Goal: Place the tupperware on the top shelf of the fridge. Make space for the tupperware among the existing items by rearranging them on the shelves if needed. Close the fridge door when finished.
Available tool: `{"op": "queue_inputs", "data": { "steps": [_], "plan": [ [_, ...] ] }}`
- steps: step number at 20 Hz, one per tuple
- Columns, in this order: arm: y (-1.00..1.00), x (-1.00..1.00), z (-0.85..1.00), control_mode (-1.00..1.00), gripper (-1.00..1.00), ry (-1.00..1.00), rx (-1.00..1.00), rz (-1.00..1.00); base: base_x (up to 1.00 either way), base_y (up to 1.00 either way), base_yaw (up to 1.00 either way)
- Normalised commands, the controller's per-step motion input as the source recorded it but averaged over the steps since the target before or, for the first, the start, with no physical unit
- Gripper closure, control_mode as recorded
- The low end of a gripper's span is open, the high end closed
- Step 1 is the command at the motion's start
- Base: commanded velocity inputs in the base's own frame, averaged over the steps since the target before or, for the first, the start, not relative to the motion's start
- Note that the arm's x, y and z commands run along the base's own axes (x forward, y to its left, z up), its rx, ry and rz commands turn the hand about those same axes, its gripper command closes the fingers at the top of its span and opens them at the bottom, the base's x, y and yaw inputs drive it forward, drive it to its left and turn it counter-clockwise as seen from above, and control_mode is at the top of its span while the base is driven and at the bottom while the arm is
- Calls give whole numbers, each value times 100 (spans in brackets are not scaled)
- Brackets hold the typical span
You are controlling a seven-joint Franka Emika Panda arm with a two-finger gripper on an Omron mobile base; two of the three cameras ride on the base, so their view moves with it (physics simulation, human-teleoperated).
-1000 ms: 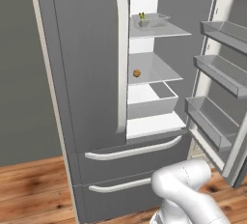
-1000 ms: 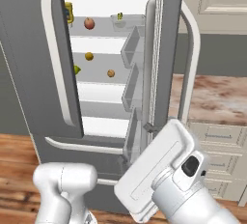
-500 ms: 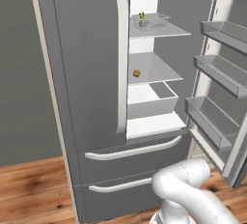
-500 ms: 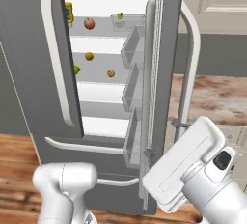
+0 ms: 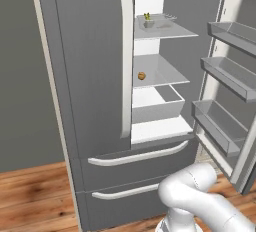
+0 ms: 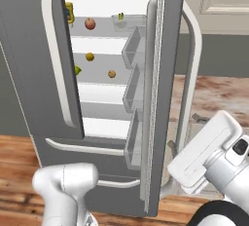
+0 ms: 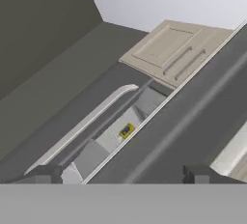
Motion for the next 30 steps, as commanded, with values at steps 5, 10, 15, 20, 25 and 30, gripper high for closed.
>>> {"op": "queue_inputs", "data": {
  "steps": [5,10,15,20,25,30],
  "plan": [
    [-43,48,-27,-100,-100,0,0,0,0,0,0],
    [-44,45,-28,-100,-100,0,0,0,0,0,0],
    [-39,44,-32,-100,-100,0,0,0,0,0,0],
    [-30,49,-32,-100,-100,0,0,1,0,0,0],
    [-22,54,-32,-100,-100,0,0,3,0,0,0],
    [-2,54,-22,-100,-100,0,0,8,0,0,0]
  ]
}}
